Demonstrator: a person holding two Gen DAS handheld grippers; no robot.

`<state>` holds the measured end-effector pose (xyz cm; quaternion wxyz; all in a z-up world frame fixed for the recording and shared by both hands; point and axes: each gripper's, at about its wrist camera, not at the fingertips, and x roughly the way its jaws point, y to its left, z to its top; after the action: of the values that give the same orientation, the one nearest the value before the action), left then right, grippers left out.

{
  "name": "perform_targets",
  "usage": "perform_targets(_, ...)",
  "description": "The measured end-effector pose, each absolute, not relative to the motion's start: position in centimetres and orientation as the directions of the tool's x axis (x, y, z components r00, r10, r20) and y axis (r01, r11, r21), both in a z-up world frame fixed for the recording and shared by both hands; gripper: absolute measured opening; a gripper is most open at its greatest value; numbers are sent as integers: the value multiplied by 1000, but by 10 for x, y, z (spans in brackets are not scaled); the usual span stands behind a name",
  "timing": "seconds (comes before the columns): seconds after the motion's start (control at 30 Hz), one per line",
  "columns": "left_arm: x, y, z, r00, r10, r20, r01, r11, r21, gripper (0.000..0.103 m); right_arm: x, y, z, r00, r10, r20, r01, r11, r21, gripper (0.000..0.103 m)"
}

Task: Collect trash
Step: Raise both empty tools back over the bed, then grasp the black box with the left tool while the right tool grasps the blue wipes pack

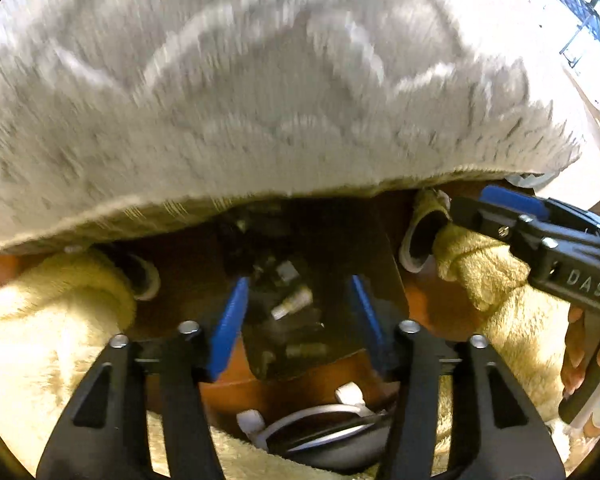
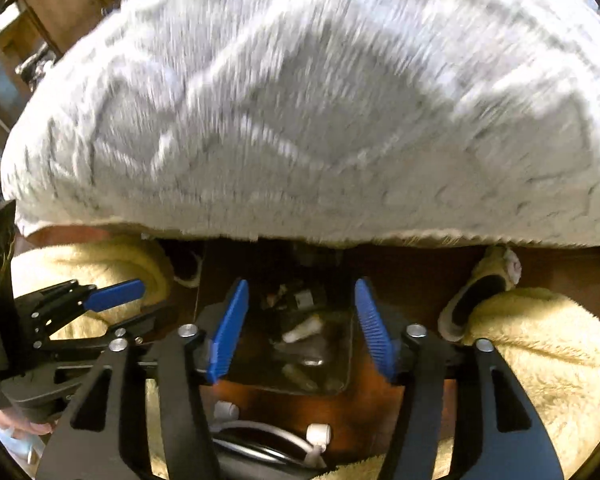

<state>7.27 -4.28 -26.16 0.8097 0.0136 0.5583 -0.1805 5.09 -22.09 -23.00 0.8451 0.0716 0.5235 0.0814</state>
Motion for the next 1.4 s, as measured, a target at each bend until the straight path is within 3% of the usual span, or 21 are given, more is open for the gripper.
perform_targets(0.1,73,-39,-235,380,-275,-883,322,934,-152,74,52,-228,-199,523,190,-831,-53,980,191,81)
perform_targets(0.17,75,-35,-214,432,-270,-861,323,937,-132,79,55,-230,-181,563,168,-809,-55,985,167,92)
perform_targets(0.23,79,-29,-194,479,-262,-838,321,941,-110,82,59,-233,-160,611,140,-779,-57,989,133,96)
perform_targets(0.53,109,-16,-121,660,-194,-726,253,967,-28,92,111,-249,-97,730,129,-671,-47,989,139,97)
perform_targets(0.8,178,-1,-91,736,-76,-673,114,993,12,94,193,-251,-93,730,110,-674,0,987,162,97)
perform_targets(1.4,311,-23,-105,689,97,-718,-37,994,99,94,330,-215,-125,633,63,-772,51,991,123,97)
